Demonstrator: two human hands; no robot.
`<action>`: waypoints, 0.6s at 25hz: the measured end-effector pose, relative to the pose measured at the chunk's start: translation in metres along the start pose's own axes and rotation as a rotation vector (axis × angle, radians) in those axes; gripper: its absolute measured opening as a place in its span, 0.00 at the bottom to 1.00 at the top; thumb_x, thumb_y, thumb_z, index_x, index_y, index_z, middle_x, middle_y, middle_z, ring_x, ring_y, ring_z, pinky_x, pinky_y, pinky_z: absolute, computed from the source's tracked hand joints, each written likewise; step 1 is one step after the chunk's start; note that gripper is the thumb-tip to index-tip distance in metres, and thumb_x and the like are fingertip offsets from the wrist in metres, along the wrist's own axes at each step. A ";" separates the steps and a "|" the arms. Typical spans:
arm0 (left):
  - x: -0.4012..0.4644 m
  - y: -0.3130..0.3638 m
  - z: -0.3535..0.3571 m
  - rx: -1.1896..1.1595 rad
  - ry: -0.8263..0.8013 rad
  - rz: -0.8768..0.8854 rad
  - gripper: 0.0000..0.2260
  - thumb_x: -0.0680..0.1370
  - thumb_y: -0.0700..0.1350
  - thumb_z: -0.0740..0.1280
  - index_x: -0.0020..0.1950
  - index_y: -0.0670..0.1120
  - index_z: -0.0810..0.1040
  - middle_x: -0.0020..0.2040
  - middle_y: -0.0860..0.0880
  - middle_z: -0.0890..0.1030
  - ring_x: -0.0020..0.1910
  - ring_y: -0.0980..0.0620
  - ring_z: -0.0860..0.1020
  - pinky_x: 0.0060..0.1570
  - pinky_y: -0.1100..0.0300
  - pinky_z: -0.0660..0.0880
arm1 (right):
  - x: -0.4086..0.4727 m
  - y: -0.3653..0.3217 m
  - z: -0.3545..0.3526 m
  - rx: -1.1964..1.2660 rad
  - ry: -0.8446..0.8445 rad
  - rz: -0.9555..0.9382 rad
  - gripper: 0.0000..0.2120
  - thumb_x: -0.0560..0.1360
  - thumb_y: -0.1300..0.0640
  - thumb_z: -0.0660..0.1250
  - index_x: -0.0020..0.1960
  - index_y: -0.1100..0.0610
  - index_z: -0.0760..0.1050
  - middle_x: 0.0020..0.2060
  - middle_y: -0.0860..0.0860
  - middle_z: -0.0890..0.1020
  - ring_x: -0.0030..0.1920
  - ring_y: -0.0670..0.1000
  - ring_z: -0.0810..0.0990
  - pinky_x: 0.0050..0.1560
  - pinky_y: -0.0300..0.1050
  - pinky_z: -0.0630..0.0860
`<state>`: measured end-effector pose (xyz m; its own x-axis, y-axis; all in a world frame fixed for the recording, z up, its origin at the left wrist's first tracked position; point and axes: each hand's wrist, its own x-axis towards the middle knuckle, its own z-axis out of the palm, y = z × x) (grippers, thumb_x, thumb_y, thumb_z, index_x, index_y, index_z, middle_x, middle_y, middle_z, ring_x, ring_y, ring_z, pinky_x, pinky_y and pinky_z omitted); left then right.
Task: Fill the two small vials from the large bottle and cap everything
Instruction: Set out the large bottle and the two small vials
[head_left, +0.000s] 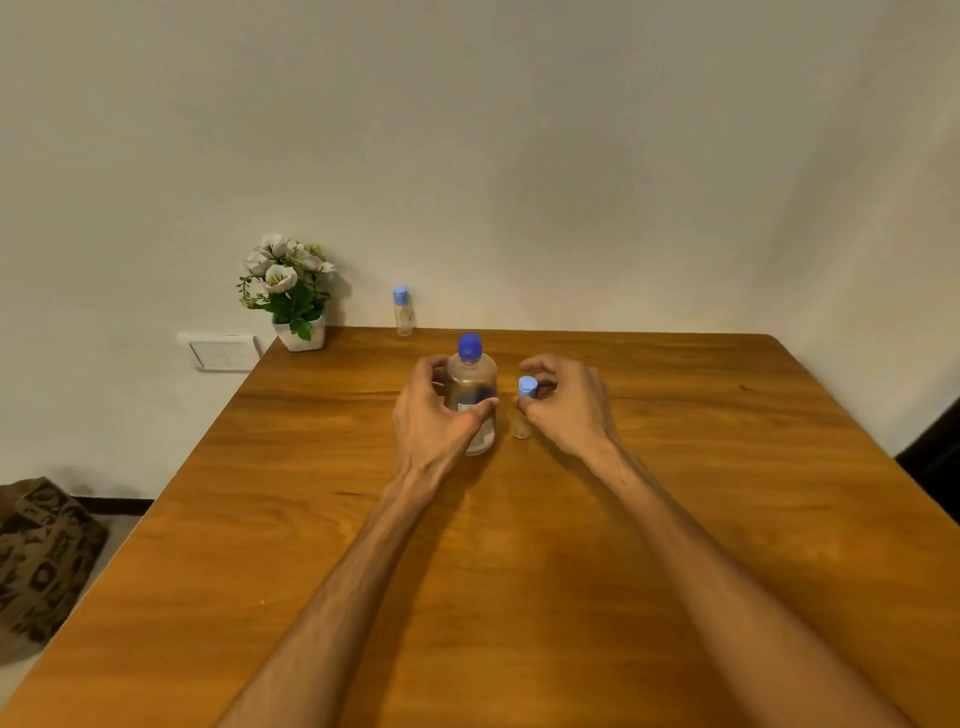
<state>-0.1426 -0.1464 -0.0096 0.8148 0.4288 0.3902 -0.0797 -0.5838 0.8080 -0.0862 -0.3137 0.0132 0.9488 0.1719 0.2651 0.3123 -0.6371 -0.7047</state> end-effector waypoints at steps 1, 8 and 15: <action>-0.011 0.010 0.009 -0.013 -0.024 0.012 0.36 0.68 0.53 0.83 0.71 0.46 0.73 0.64 0.48 0.81 0.56 0.51 0.80 0.56 0.54 0.82 | -0.017 0.007 -0.015 0.001 0.012 0.022 0.24 0.72 0.60 0.79 0.67 0.53 0.81 0.56 0.49 0.88 0.49 0.43 0.85 0.43 0.27 0.76; -0.060 0.050 0.040 -0.057 -0.117 0.046 0.36 0.69 0.52 0.82 0.73 0.47 0.73 0.66 0.47 0.81 0.59 0.52 0.79 0.58 0.54 0.81 | -0.105 0.043 -0.077 0.035 0.032 0.120 0.26 0.71 0.62 0.80 0.67 0.53 0.81 0.56 0.49 0.88 0.47 0.41 0.85 0.44 0.29 0.78; -0.067 0.058 0.037 -0.069 -0.216 0.034 0.34 0.72 0.52 0.81 0.75 0.47 0.72 0.69 0.46 0.80 0.62 0.52 0.78 0.61 0.52 0.81 | -0.115 0.048 -0.068 0.066 0.049 0.091 0.26 0.71 0.61 0.80 0.68 0.53 0.79 0.60 0.51 0.86 0.54 0.46 0.86 0.55 0.46 0.86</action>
<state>-0.1808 -0.2347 -0.0050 0.9144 0.2478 0.3202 -0.1423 -0.5435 0.8273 -0.1833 -0.4152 -0.0058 0.9705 0.0776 0.2284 0.2287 -0.5972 -0.7688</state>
